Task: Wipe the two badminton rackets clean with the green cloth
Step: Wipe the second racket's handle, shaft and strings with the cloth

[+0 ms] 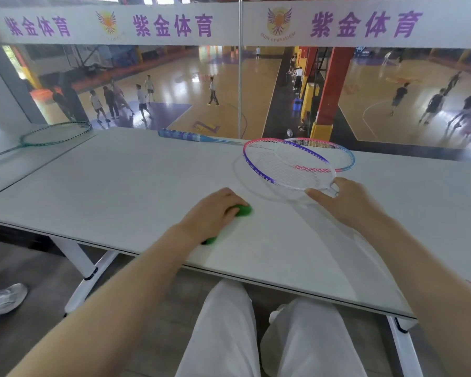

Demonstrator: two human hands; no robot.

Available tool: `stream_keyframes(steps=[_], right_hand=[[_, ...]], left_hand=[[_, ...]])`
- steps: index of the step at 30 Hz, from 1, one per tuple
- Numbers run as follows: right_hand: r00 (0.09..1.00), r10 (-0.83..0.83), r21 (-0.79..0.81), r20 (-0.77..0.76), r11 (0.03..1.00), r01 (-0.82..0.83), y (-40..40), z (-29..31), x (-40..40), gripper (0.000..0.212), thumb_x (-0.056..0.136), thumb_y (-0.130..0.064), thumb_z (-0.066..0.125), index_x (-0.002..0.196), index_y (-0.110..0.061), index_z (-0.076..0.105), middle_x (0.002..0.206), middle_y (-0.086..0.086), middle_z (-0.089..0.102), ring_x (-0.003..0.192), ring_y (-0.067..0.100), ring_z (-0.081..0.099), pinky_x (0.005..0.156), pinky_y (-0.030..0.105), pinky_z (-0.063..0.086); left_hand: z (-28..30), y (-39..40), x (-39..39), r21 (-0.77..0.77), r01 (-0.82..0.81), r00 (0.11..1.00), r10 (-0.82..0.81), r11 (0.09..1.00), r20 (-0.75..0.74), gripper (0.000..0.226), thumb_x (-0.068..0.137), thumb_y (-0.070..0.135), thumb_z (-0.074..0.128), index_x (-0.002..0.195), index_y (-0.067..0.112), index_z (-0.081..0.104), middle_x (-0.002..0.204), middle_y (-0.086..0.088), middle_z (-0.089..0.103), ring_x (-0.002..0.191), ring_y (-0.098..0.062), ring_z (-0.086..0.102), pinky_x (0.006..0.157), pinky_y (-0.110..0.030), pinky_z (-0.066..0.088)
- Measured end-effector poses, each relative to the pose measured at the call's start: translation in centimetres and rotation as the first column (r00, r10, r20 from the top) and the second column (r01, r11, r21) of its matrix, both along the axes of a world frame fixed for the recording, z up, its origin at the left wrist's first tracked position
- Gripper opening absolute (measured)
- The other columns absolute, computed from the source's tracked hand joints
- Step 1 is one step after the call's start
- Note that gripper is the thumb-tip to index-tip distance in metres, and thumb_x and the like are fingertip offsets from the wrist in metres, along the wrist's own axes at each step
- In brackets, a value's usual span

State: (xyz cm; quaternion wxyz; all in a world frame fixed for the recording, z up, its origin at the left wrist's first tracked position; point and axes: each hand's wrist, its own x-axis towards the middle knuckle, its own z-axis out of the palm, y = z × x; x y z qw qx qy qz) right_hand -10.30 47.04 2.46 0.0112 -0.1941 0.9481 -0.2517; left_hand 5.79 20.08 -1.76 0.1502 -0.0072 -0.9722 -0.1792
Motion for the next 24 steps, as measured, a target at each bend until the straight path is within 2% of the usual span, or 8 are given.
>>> stream_keyframes(steps=[3,6,9,11,15,17,20,24], right_hand=[[1.000,0.000,-0.003,-0.001,1.000,0.000,0.1,-0.1,-0.5,0.087,0.073,-0.084,0.047,0.129,-0.019,0.055,0.129,0.004,0.061,0.106,0.025,0.058,0.083,0.039,0.052],[1.000,0.007,-0.001,-0.003,1.000,-0.007,0.1,-0.3,-0.8,0.082,0.077,-0.080,0.050,0.130,-0.019,0.054,0.129,0.004,0.061,0.103,0.024,0.057,0.081,0.037,0.051],[1.000,-0.003,-0.007,0.006,1.000,0.003,0.1,-0.3,-0.7,0.082,0.074,-0.082,0.051,0.129,-0.021,0.055,0.127,0.001,0.062,0.102,0.023,0.058,0.085,0.040,0.053],[1.000,0.001,-0.006,0.013,1.000,-0.001,-0.1,-0.2,-0.7,0.084,0.073,-0.083,0.050,0.130,-0.021,0.055,0.127,0.001,0.062,0.105,0.024,0.059,0.086,0.041,0.053],[0.999,0.009,-0.014,0.032,1.000,-0.009,-1.2,0.0,-0.6,0.088,0.073,-0.084,0.048,0.131,-0.019,0.053,0.129,0.003,0.061,0.108,0.025,0.059,0.088,0.042,0.053],[0.999,0.014,0.001,0.041,1.000,-0.014,-1.7,0.3,-0.5,0.084,0.077,-0.079,0.050,0.132,-0.016,0.052,0.131,0.004,0.060,0.107,0.025,0.058,0.083,0.037,0.051],[0.998,0.020,0.002,0.052,1.000,-0.020,-2.3,0.6,-0.3,0.082,0.080,-0.076,0.053,0.131,-0.012,0.053,0.130,0.006,0.060,0.104,0.024,0.057,0.082,0.037,0.050],[0.997,0.042,-0.005,0.070,0.999,-0.041,-2.9,1.3,0.4,0.081,0.079,-0.075,0.054,0.130,-0.011,0.055,0.127,0.007,0.062,0.106,0.026,0.058,0.089,0.041,0.051]], left_hand=[[0.2,-5.7,-0.1,-0.004,-0.168,0.986,0.168,0.986,-0.003,0.028,0.097,0.014,0.050,0.119,0.021,0.067,0.111,-0.001,0.059,0.106,-0.019,0.057,0.092,-0.019,0.034],[0.6,-10.8,-0.5,-0.022,-0.374,0.927,0.374,0.927,0.030,0.030,0.099,0.021,0.047,0.124,0.021,0.063,0.118,-0.007,0.062,0.111,-0.027,0.057,0.095,-0.032,0.039],[0.9,-11.7,-1.4,-0.050,-0.436,0.895,0.439,0.899,0.084,0.034,0.101,0.030,0.043,0.130,0.019,0.057,0.125,-0.008,0.062,0.114,-0.031,0.057,0.095,-0.038,0.042],[1.3,-10.0,-1.7,-0.057,-0.385,0.916,0.389,0.921,0.095,0.030,0.100,0.028,0.042,0.124,0.020,0.058,0.120,-0.004,0.063,0.108,-0.026,0.058,0.091,-0.036,0.043],[1.8,-4.7,-0.6,-0.015,-0.211,0.972,0.212,0.977,0.106,0.026,0.097,0.024,0.048,0.118,0.023,0.062,0.116,0.004,0.062,0.103,-0.018,0.057,0.092,-0.031,0.043],[2.2,-2.1,0.4,0.002,-0.134,0.984,0.133,0.991,0.120,0.020,0.093,0.026,0.055,0.111,0.026,0.064,0.111,0.010,0.061,0.099,-0.012,0.056,0.091,-0.029,0.044],[3.2,0.4,1.4,0.011,-0.039,0.975,0.036,0.999,0.220,0.018,0.088,0.025,0.057,0.104,0.031,0.065,0.107,0.018,0.058,0.097,-0.006,0.054,0.091,-0.026,0.043],[4.8,1.1,1.7,0.061,-0.019,0.923,-0.006,0.998,0.385,0.012,0.088,0.031,0.055,0.092,0.036,0.066,0.100,0.022,0.059,0.095,-0.004,0.056,0.092,-0.030,0.046]])
